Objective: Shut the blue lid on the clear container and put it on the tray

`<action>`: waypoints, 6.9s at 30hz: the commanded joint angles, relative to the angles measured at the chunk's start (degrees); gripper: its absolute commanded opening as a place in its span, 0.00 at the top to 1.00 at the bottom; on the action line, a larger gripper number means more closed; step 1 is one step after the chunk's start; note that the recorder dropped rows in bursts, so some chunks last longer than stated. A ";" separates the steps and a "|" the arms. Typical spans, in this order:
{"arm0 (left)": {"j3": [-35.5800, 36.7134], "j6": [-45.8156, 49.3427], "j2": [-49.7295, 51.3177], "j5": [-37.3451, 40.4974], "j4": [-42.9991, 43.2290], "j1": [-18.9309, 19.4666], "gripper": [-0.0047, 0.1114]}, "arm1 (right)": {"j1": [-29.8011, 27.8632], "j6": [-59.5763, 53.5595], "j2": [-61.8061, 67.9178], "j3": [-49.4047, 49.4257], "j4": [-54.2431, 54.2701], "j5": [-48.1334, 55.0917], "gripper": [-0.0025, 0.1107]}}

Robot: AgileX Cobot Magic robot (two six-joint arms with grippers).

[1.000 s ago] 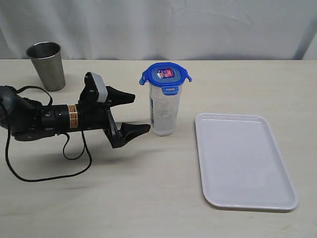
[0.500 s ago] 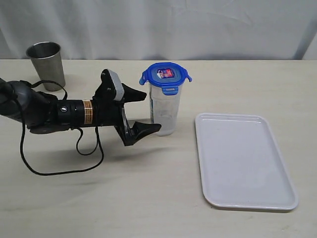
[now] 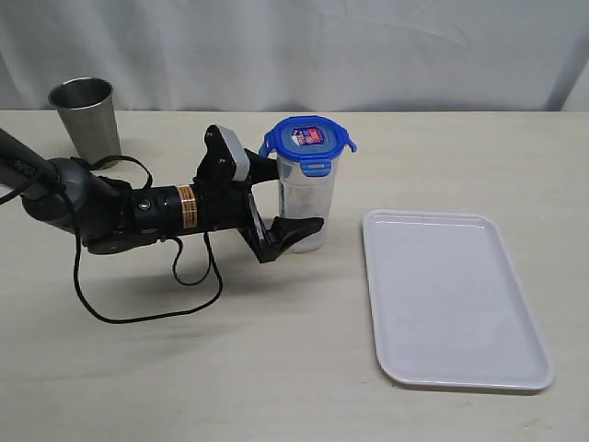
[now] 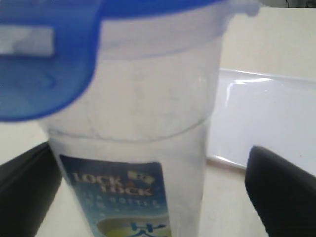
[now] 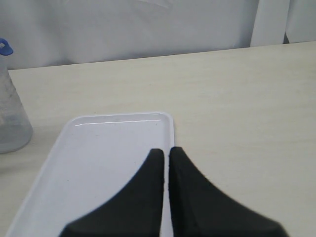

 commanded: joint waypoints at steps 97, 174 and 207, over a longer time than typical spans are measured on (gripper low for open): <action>8.52 -7.75 -6.55 -3.43 13.35 10.23 0.96 | -0.04 0.35 -0.21 0.20 0.06 -0.14 0.94; 12.27 -8.71 -11.59 1.59 22.32 10.82 0.96 | -0.17 49.99 60.00 -52.02 -51.30 7.57 0.65; 12.27 -8.64 -11.59 1.96 21.77 10.82 0.96 | 21.51 -31.65 102.03 -84.73 42.67 34.42 0.55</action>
